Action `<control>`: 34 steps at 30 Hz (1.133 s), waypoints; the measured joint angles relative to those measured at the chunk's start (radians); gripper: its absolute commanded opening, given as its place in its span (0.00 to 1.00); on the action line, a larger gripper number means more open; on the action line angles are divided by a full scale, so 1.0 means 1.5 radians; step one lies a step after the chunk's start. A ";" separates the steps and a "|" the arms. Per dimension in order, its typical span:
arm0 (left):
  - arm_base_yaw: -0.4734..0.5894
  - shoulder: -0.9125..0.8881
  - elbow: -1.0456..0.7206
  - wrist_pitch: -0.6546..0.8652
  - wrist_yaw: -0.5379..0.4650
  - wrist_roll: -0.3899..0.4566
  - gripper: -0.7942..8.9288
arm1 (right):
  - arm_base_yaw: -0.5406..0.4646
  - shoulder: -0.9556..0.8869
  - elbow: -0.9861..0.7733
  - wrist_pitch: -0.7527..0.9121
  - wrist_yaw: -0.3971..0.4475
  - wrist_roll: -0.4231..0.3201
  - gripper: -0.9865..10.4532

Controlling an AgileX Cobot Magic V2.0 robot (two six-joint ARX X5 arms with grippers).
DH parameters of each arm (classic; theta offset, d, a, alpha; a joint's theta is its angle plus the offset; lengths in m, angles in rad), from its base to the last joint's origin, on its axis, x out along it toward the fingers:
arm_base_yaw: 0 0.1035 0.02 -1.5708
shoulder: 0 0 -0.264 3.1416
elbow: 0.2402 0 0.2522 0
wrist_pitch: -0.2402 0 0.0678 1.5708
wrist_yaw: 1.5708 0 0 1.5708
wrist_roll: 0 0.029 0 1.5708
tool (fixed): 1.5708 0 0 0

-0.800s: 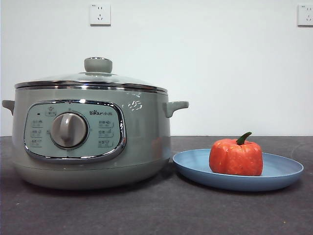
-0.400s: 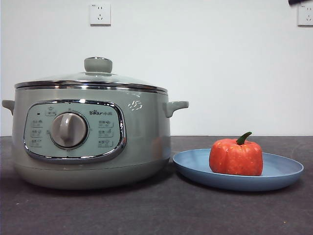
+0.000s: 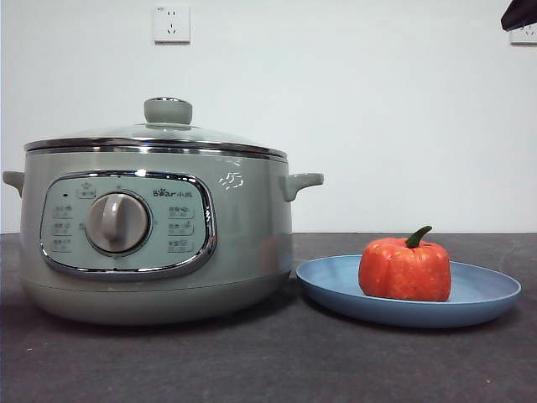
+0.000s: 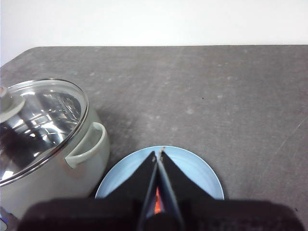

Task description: Take the pumpkin out from the steamer,put the pumpkin in the blue plate,close the lid

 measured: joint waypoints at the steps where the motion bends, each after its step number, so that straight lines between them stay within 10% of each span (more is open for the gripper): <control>1: 0.000 0.000 0.000 0.000 0.000 0.000 0.08 | 0.000 0.000 0.000 0.000 0.000 0.000 0.08; 13: 0.065 -0.091 -0.020 0.019 -0.013 0.008 0.08 | 0.000 0.000 0.000 0.000 0.000 0.000 0.08; 22: 0.280 -0.254 -0.296 0.314 0.024 -0.017 0.08 | 0.000 -0.001 0.000 0.000 0.000 0.000 0.08; 34: 0.309 -0.295 -0.495 0.391 0.033 -0.017 0.08 | 0.000 -0.001 0.000 0.000 0.000 0.000 0.08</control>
